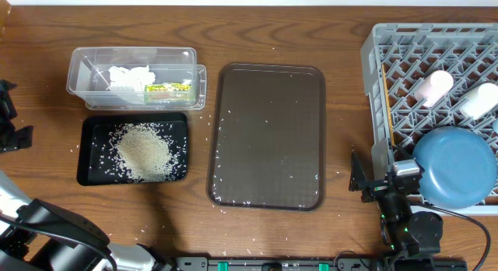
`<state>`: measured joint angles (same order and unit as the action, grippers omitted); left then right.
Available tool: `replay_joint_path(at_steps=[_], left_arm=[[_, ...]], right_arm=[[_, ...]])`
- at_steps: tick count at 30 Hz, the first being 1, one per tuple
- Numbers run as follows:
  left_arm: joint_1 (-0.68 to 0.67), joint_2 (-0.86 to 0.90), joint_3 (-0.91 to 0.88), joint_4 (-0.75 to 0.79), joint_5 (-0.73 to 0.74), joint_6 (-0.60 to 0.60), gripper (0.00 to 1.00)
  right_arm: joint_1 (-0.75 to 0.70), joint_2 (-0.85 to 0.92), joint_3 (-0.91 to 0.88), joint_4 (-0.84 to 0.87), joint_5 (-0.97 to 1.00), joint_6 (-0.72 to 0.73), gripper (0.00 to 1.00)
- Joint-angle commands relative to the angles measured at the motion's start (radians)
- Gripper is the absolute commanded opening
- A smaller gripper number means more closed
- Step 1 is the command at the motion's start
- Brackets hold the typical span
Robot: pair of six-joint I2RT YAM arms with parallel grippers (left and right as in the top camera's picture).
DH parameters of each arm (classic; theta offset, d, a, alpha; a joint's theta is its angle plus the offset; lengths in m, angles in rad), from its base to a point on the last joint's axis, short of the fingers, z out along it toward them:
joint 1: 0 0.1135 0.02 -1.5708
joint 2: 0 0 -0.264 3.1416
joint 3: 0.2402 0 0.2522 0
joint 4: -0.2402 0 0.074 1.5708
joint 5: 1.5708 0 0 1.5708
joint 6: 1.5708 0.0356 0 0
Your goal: Sort waste into correct bins and load items into the dishwasher rack
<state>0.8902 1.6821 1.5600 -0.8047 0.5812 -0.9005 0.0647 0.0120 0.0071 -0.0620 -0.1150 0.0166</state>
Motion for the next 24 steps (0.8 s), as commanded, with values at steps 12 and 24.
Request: replay_joint_path(at_steps=[12, 24], left_arm=[[0.002, -0.003, 0.002, -0.002, 0.01, 0.01, 0.95], [0.002, 0.005, 0.002, -0.002, 0.009, 0.01, 0.95]], right_arm=[[-0.019, -0.006, -0.002, -0.005, 0.013, -0.014, 0.99], [-0.019, -0.006, -0.002, -0.005, 0.013, -0.014, 0.99]])
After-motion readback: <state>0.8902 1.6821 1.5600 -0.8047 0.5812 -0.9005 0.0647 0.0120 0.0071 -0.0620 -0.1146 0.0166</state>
